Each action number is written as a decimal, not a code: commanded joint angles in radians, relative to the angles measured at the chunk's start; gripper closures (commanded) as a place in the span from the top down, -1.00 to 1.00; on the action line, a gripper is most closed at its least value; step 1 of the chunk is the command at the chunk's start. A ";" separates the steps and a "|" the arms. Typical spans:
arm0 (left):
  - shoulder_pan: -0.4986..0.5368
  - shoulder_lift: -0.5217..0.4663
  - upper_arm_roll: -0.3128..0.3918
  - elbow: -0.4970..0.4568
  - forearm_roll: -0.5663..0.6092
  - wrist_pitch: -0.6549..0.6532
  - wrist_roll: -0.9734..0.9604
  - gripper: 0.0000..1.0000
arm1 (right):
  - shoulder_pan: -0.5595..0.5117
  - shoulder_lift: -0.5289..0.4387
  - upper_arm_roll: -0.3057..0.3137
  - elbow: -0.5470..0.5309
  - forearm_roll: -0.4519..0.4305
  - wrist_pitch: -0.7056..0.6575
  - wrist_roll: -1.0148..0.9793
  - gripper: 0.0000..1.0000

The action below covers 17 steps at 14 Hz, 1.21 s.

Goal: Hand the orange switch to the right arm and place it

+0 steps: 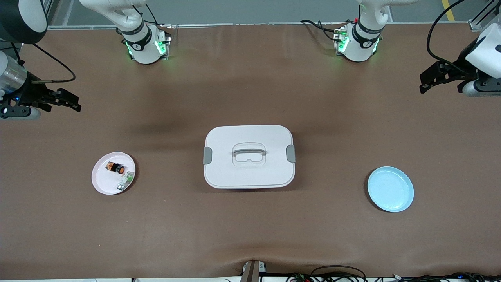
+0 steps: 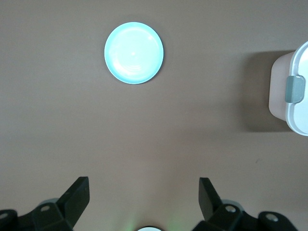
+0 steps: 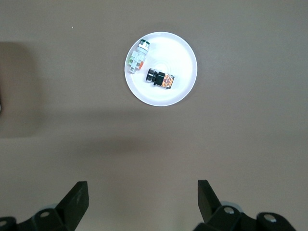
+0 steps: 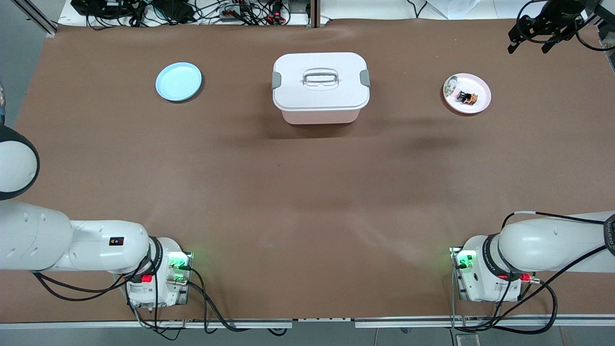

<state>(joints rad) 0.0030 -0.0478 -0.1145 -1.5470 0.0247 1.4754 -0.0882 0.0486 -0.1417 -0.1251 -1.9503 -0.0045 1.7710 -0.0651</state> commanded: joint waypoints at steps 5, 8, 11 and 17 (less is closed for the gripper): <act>0.006 -0.007 -0.005 0.002 -0.006 -0.018 -0.007 1.00 | -0.015 0.118 0.007 0.270 -0.037 -0.155 0.004 1.00; 0.006 -0.006 -0.002 0.002 -0.006 -0.017 -0.008 1.00 | -0.016 0.171 0.007 0.361 -0.037 -0.212 0.005 1.00; 0.006 -0.003 -0.001 0.002 -0.006 -0.013 -0.008 1.00 | -0.019 0.172 0.005 0.360 -0.037 -0.220 0.013 1.00; 0.006 -0.007 0.001 0.002 -0.006 -0.017 -0.011 1.00 | -0.007 0.206 0.007 0.363 -0.023 -0.217 0.008 1.00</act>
<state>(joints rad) 0.0047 -0.0473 -0.1130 -1.5478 0.0247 1.4712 -0.0893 0.0442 0.0398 -0.1241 -1.6182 -0.0249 1.5752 -0.0649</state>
